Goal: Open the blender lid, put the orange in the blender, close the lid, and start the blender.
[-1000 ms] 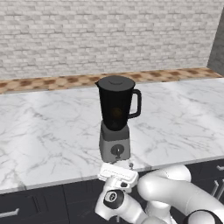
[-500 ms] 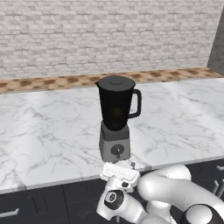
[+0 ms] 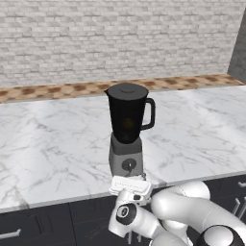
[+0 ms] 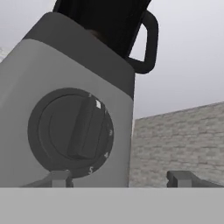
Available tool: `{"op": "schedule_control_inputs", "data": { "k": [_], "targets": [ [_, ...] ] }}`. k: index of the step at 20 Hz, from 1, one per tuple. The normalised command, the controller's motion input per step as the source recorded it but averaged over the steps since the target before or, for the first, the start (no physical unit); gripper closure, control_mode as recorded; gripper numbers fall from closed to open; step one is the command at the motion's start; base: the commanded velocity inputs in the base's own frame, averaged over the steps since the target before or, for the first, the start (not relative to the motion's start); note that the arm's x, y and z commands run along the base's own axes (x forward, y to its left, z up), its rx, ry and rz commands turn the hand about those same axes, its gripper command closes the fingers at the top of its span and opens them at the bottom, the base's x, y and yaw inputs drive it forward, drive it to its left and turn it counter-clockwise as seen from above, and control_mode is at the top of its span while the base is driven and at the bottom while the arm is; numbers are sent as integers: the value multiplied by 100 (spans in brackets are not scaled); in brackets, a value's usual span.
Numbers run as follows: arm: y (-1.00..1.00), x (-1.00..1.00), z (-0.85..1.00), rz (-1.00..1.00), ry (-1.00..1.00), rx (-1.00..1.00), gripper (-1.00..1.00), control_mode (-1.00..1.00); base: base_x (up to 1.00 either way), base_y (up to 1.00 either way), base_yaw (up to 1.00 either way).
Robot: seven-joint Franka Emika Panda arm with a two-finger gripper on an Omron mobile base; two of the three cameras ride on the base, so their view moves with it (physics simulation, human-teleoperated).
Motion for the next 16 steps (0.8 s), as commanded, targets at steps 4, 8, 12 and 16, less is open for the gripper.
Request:
{"op": "schedule_control_inputs", "data": {
  "k": [4, 8, 12, 16],
  "targets": [
    [-6, 6, -2, 9, -9, 0, -100, -100, 0, 0, 0],
    [0, -48, 0, 6, -12, 0, -100, -100, 0, 0, 0],
    [0, -73, 1, 3, -16, 0, -100, -100, 0, 0, 0],
    [4, -61, 24, 0, -15, 0, -100, -100, 0, 0, 0]
  ]
}}
